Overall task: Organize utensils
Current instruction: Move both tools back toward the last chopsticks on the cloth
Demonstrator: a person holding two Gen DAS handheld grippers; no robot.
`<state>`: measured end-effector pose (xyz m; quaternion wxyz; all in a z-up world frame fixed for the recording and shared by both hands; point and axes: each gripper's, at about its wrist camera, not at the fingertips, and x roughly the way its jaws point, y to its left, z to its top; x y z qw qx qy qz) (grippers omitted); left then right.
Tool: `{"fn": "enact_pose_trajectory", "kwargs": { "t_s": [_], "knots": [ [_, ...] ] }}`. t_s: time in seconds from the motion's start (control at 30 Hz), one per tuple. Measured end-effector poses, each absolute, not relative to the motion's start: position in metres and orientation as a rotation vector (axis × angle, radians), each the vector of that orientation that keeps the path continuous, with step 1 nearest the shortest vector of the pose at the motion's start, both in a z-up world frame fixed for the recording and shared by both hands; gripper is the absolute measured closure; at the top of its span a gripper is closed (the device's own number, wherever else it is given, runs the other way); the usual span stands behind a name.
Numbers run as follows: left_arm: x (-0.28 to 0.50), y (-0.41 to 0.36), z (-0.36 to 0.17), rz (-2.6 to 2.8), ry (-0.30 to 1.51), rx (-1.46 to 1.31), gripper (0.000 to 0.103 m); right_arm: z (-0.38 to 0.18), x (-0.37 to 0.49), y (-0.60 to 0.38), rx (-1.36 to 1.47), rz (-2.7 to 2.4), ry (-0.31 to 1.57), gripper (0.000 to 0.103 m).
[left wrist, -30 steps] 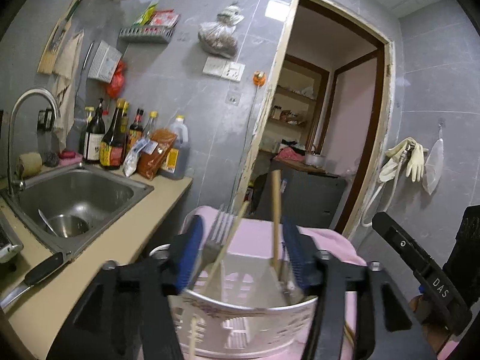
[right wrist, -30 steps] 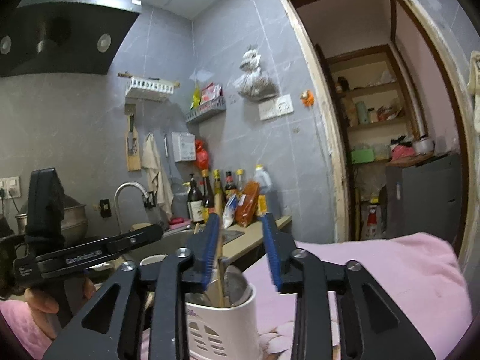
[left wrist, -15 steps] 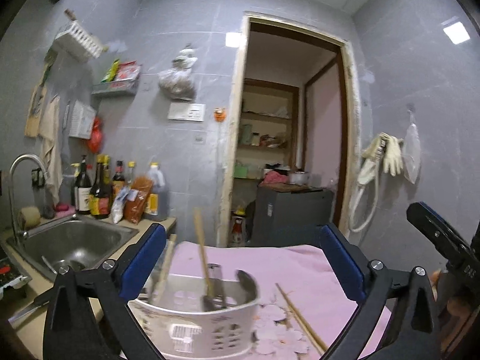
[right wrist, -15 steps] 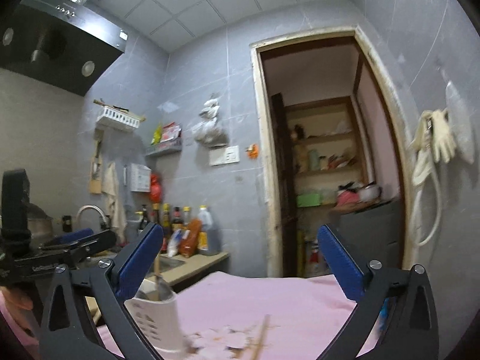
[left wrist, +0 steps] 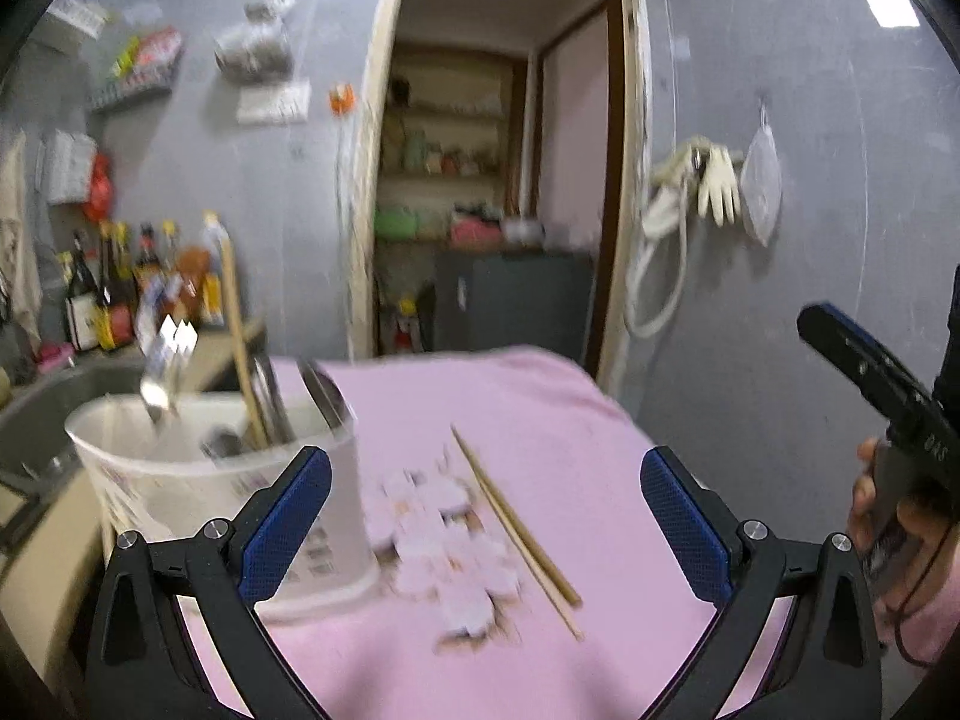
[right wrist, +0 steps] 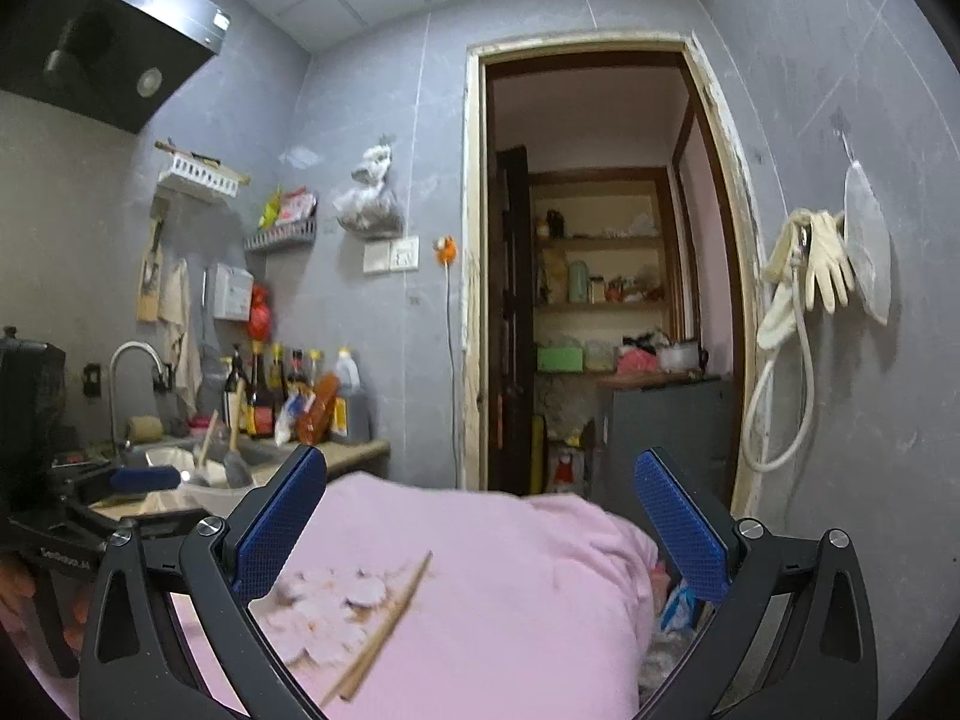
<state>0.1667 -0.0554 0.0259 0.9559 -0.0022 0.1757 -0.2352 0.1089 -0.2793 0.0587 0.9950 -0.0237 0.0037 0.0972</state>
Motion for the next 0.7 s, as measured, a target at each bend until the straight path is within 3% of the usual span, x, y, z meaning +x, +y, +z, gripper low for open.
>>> {"fn": "enact_pose_trajectory", "kwargs": {
  "t_s": [0.13,0.23,0.3,0.47,0.57,0.7],
  "knots": [
    [0.180,-0.069,0.007,-0.511,0.504,0.003,0.002,0.046,0.120,-0.291,-0.036,0.208,0.085,0.000],
    [0.190,-0.077,-0.007,-0.520,0.596,0.009,0.005,0.038,0.133,-0.296,-0.020,0.236,0.170,0.010],
    [0.198,-0.082,-0.015,-0.533,0.656,0.007,0.013,0.033,0.144,-0.296,-0.019,0.256,0.227,0.020],
    [0.219,-0.093,-0.032,-0.705,0.839,-0.020,0.045,0.016,0.176,-0.292,-0.023,0.315,0.408,0.054],
    [0.229,-0.100,-0.042,-0.725,0.921,-0.032,0.056,0.001,0.196,-0.289,-0.021,0.351,0.520,0.064],
    [0.243,-0.108,-0.052,-0.740,1.005,-0.040,0.074,-0.016,0.219,-0.288,-0.004,0.370,0.634,0.068]
  ]
}}
